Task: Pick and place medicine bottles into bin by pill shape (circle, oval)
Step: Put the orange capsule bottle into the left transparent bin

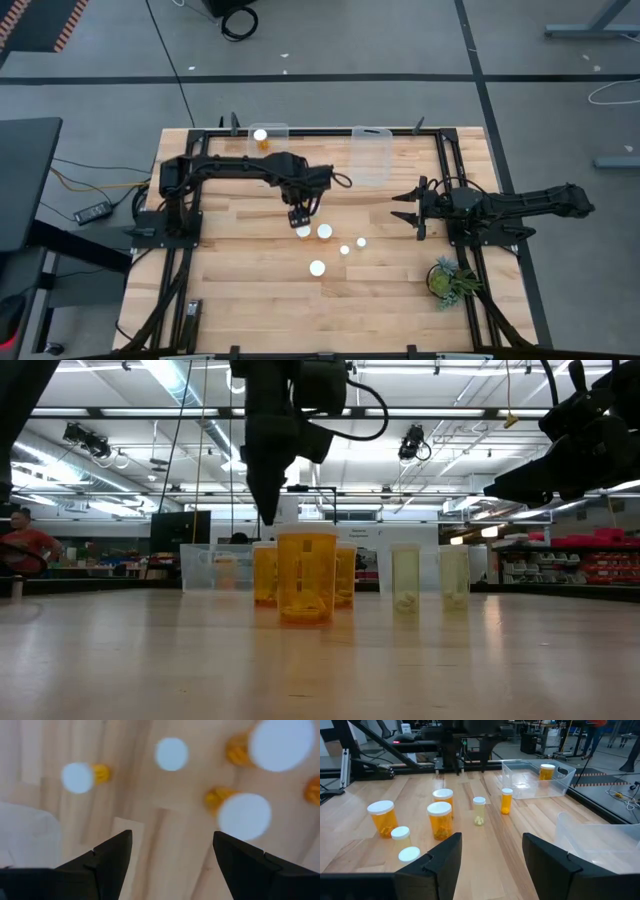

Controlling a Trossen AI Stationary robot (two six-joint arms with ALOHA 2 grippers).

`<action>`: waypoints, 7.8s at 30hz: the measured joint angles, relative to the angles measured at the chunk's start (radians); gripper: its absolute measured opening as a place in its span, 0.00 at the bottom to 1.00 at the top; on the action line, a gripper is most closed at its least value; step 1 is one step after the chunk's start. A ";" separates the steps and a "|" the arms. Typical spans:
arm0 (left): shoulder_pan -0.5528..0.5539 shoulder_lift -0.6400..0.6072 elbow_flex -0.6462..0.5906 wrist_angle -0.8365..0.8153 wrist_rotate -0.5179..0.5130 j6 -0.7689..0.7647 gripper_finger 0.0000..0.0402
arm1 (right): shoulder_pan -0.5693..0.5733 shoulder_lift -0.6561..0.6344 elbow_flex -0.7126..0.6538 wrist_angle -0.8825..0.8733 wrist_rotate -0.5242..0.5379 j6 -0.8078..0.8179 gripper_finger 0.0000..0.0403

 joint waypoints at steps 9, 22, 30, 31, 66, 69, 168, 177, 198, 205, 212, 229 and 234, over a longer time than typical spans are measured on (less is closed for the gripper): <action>-0.095 0.000 0.000 0.012 0.000 -0.001 0.72 | 0.000 0.000 0.000 0.000 0.000 0.000 0.54; -0.173 0.002 0.000 0.068 -0.046 -0.068 0.77 | 0.000 0.000 0.000 0.000 0.000 0.000 0.54; -0.190 0.046 -0.001 0.073 -0.046 -0.062 0.87 | 0.000 0.000 0.000 -0.001 0.000 0.000 0.54; -0.190 0.054 -0.001 0.082 -0.046 -0.061 0.87 | 0.000 0.000 0.000 -0.002 0.000 0.000 0.54; -0.188 0.158 -0.001 0.100 -0.064 -0.024 0.57 | 0.000 0.002 0.000 -0.038 0.000 0.000 0.54; -0.188 0.158 -0.001 0.100 -0.064 -0.024 0.52 | 0.000 0.003 0.000 -0.038 0.000 0.000 0.54; 0.450 -0.149 0.000 0.136 -0.161 0.007 0.55 | 0.000 0.003 0.000 -0.038 0.000 0.000 0.54; 0.499 -0.143 0.000 0.163 -0.193 -0.035 0.54 | 0.000 0.003 0.000 -0.038 0.000 0.000 0.54; 0.508 0.002 -0.001 -0.094 -0.193 -0.039 0.53 | 0.000 0.002 0.000 -0.038 0.000 0.000 0.54; 0.490 0.003 -0.001 -0.094 -0.196 -0.039 0.55 | 0.000 0.002 0.000 -0.038 0.000 0.000 0.54; 0.463 0.003 -0.067 -0.066 -0.199 -0.018 0.54 | 0.000 0.002 0.000 -0.038 0.000 0.000 0.54; 0.465 0.004 -0.160 -0.039 -0.200 -0.013 0.55 | 0.000 0.003 0.000 -0.038 0.000 0.000 0.54; 0.465 0.004 -0.160 -0.039 -0.200 -0.015 0.60 | 0.000 0.002 0.000 -0.038 0.000 0.000 0.54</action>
